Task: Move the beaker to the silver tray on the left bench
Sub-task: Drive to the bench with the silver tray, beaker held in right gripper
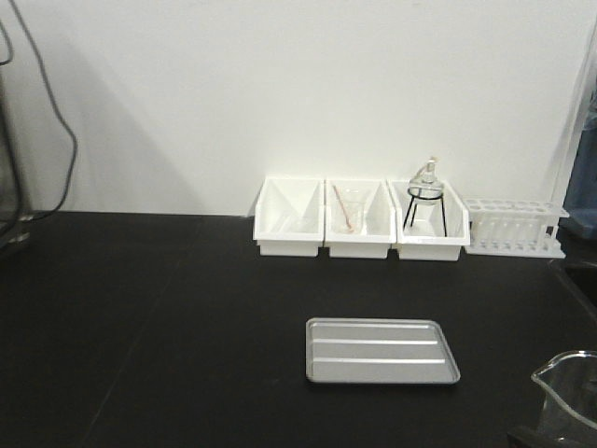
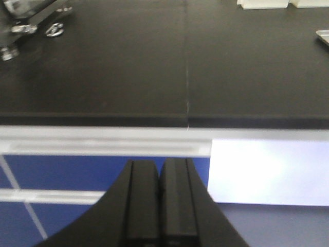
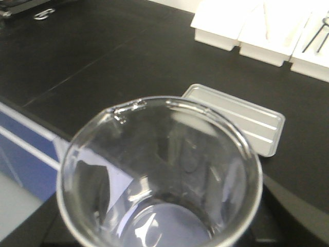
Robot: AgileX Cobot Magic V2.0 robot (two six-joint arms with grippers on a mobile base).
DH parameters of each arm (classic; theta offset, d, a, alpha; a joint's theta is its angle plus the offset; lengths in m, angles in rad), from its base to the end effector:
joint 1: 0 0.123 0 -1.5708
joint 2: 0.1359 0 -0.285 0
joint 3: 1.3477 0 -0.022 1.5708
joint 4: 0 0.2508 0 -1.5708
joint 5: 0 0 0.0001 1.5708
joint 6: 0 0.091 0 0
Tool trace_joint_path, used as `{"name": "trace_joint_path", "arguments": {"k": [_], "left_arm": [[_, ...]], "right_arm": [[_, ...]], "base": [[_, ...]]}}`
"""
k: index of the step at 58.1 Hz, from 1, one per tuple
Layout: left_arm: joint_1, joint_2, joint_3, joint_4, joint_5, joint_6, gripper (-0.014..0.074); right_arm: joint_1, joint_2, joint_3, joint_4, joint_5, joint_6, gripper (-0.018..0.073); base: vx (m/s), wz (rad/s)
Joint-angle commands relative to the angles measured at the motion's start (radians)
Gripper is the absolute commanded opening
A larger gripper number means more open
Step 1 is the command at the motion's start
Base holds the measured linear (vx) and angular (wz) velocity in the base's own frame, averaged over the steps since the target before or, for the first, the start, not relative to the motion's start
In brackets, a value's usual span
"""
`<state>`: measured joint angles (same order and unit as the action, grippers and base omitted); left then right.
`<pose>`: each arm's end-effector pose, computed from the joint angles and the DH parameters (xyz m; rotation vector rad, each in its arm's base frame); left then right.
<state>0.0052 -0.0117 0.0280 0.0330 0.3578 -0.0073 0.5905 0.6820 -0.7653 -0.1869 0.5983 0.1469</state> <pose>0.0531 0.0013 0.1722 0.0091 1.8576 0.0307 0.1143 0.0651 0.3582 -0.5239 1.9283 0.2716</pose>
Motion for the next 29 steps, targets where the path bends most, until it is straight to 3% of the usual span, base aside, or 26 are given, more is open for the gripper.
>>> {"name": "trace_joint_path", "arguments": {"k": [1,29], "left_arm": [[-0.006,-0.016,0.028,-0.002,-0.078,-0.002,0.0001],[-0.006,-0.016,0.028,-0.002,-0.078,-0.002,0.0001]], "right_arm": [[-0.007,0.002,-0.03,-0.02,-0.083,-0.006,-0.0008],[-0.007,0.002,-0.03,-0.02,-0.083,-0.006,-0.0008]], "base": [[0.42,-0.23],[0.36,-0.1]]}}
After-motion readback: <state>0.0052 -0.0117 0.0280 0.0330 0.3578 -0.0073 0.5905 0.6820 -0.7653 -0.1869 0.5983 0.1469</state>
